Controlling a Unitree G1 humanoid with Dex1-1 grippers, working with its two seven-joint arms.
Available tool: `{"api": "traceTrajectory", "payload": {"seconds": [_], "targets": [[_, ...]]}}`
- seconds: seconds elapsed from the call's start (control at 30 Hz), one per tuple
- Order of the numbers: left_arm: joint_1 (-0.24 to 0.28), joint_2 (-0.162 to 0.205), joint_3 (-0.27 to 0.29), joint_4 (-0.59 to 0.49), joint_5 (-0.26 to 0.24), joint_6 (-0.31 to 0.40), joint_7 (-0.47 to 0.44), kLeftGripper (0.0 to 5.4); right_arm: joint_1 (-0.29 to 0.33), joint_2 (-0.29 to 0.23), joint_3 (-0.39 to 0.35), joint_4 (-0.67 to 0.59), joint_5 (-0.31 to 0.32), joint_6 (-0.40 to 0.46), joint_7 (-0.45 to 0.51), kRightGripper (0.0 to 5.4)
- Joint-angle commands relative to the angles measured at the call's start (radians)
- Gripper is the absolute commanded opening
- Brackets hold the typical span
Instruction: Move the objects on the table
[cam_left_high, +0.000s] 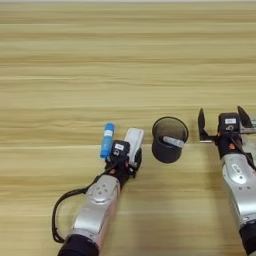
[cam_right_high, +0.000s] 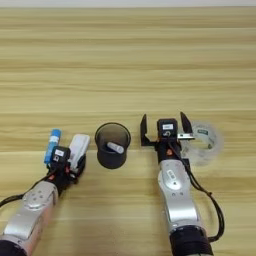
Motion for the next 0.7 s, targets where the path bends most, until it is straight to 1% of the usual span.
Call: {"api": "traceTrajectory", "payload": {"seconds": [0.03, 0.33, 0.7], "targets": [[-0.025, -0.051, -0.003, 0.058, 0.012, -0.011, 0.007, 2.86, 0.002, 0.006, 0.002, -0.020, 0.000, 0.012, -0.002, 5.40], [-0.059, -0.055, -0.002, 0.146, 0.014, -0.048, 0.008, 2.86, 0.003, 0.006, 0.002, -0.025, 0.000, 0.015, -0.002, 5.40], [-0.069, -0.053, -0.001, 0.171, 0.015, -0.060, 0.006, 2.86, 0.003, 0.008, 0.004, -0.026, -0.002, 0.016, -0.004, 5.40]]}}
